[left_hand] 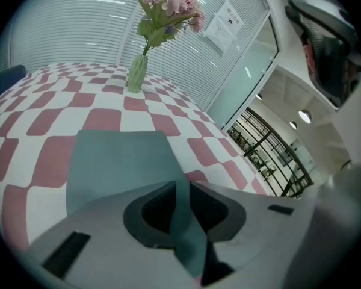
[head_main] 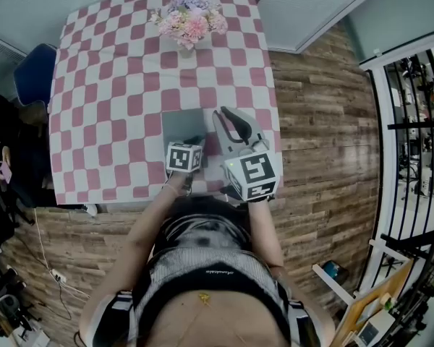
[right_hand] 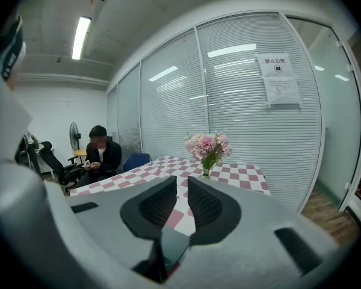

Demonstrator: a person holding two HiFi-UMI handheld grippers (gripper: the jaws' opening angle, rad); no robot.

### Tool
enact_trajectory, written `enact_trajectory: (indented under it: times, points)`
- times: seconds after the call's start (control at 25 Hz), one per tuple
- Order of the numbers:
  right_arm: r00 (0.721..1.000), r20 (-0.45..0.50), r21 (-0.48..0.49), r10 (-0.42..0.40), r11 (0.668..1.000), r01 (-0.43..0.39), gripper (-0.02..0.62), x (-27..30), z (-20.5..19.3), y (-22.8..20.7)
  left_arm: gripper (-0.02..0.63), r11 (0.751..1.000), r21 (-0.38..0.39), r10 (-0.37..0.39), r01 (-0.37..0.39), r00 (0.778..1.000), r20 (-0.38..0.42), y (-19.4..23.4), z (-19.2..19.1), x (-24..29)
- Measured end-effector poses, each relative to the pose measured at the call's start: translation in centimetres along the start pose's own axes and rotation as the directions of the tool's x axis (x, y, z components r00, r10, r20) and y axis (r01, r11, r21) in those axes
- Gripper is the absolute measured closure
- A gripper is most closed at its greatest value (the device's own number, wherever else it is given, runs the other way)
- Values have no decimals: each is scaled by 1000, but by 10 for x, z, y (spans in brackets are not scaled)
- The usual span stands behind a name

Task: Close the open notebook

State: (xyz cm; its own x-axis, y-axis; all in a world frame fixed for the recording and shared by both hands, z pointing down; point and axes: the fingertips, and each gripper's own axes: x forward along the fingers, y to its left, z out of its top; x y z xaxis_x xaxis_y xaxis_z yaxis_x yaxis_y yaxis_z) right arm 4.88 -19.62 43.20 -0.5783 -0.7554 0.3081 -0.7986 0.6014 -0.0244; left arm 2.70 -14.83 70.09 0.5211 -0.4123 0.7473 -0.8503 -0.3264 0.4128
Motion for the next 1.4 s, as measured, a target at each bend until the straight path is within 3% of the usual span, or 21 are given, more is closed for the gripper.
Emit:
enact_trajectory:
  times: [0.36, 0.6, 0.84, 1.04, 1.4]
  points:
    - [1000, -12, -8, 9, 1000, -9, 539, 6, -4, 7, 544, 998, -12, 62, -60, 990, 125, 23, 29, -43]
    - [1000, -1, -5, 22, 1000, -22, 540, 12, -6, 12, 572, 998, -16, 66, -64, 982, 175, 35, 38, -67]
    - [999, 12, -8, 33, 999, -33, 548, 16, -7, 20, 584, 996, 31, 77, -86, 970, 231, 44, 51, -90]
    - [999, -8, -15, 39, 999, -39, 551, 19, -13, 25, 589, 993, 11, 110, -117, 959, 263, 54, 60, -108]
    - [999, -8, -28, 53, 998, -54, 578, 23, -15, 34, 592, 996, 33, 61, -77, 937, 345, 44, 85, -143]
